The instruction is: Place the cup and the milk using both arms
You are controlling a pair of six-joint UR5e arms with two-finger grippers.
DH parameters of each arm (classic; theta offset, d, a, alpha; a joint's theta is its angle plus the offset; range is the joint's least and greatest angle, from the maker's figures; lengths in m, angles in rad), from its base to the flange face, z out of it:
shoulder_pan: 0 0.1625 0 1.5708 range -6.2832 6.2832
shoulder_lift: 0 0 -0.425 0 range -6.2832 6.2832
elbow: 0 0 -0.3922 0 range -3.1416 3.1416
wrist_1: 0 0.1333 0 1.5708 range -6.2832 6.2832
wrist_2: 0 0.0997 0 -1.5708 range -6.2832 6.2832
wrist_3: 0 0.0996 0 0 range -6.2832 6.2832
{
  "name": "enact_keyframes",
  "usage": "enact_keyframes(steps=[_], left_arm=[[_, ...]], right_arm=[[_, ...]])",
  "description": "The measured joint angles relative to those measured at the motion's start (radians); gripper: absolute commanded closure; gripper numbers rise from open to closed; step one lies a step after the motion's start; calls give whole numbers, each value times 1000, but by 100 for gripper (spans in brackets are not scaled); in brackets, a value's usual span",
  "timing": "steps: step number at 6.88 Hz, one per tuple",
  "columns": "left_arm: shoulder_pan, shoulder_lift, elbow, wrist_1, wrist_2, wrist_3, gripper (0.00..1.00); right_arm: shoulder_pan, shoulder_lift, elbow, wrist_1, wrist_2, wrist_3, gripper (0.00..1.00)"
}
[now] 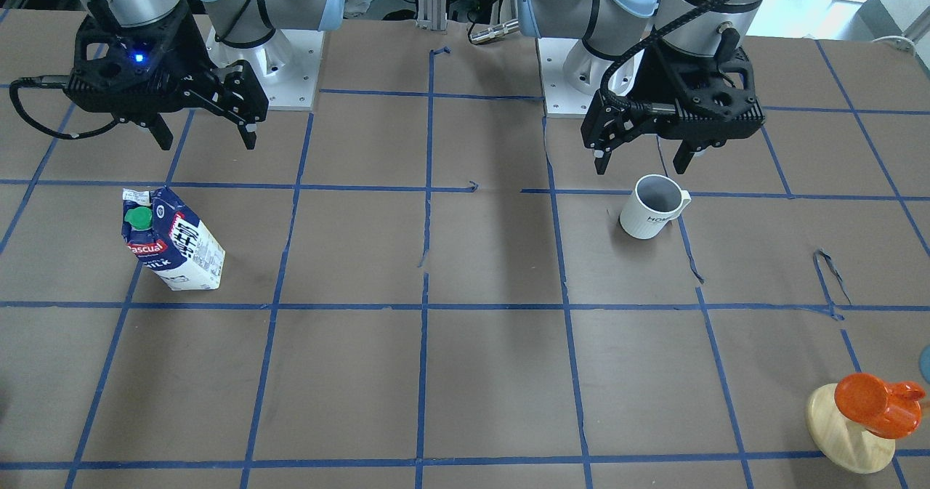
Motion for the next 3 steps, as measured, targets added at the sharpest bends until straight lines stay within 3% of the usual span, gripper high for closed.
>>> enact_keyframes(steps=[3], left_arm=[[0,0,0,0,0,0,0]], right_arm=[[1,0,1,-1,-1,5,0]])
